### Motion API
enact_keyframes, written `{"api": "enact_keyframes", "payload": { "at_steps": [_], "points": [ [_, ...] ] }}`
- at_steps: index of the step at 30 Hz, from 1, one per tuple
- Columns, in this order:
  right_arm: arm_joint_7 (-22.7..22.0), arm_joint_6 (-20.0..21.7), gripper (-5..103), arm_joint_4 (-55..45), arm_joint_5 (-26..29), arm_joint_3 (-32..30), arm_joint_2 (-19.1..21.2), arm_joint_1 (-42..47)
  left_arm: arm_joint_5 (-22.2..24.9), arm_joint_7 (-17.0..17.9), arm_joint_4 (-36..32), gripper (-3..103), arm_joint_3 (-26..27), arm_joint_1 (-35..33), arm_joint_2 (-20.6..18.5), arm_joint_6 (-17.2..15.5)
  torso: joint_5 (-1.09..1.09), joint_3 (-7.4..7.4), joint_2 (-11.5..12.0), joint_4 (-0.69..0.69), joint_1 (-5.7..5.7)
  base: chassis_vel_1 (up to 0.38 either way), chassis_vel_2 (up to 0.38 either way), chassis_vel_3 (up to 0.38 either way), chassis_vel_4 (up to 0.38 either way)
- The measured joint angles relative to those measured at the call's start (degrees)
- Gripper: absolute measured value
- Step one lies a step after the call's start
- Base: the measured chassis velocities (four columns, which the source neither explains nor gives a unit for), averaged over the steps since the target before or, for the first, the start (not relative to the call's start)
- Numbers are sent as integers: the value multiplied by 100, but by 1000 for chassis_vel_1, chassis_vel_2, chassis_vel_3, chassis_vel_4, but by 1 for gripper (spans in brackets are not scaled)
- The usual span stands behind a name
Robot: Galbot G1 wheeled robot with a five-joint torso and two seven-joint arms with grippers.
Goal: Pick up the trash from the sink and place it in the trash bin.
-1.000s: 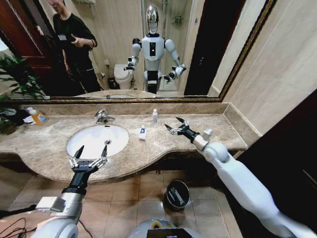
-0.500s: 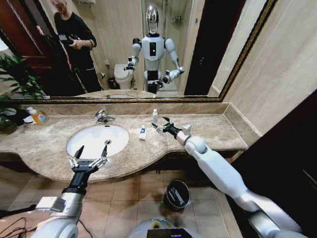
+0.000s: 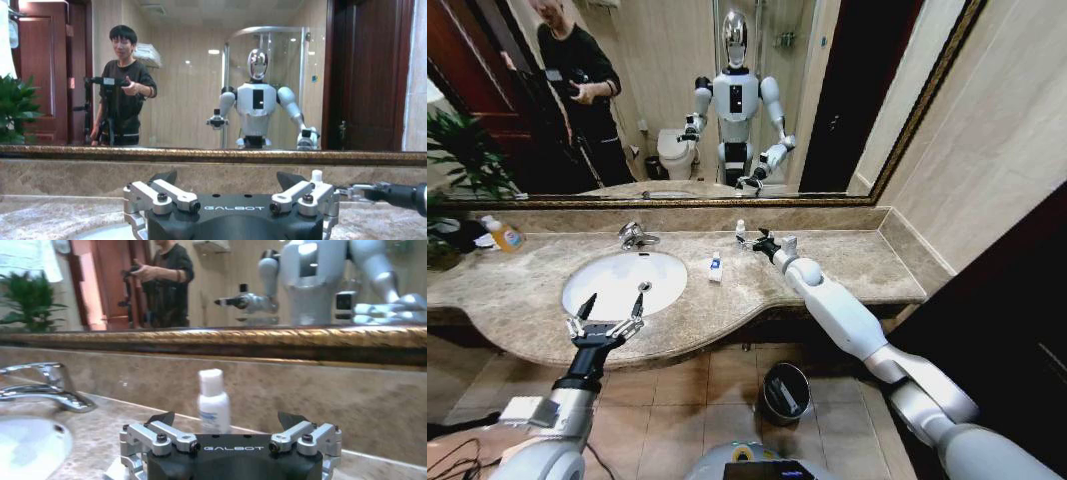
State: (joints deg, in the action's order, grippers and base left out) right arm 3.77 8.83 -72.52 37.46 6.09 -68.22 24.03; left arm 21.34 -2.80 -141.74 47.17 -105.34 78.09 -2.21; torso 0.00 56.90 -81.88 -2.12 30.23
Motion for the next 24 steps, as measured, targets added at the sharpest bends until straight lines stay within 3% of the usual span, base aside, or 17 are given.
{"api": "enact_keyframes", "payload": {
  "at_steps": [3,12,24],
  "points": [
    [-69,7,100,-14,-14,-136,76,182,0,0,0,100,0,0,0,0,0,0,0,4,0,0,0,0,0],
    [-64,1,100,243,-83,-51,-80,-38,0,0,0,100,0,0,0,0,0,0,-1,0,-1,0,0,0,0],
    [197,-68,100,502,-150,137,-375,-300,0,0,0,100,0,0,0,0,0,0,-1,1,-1,0,0,0,0]
  ]
}}
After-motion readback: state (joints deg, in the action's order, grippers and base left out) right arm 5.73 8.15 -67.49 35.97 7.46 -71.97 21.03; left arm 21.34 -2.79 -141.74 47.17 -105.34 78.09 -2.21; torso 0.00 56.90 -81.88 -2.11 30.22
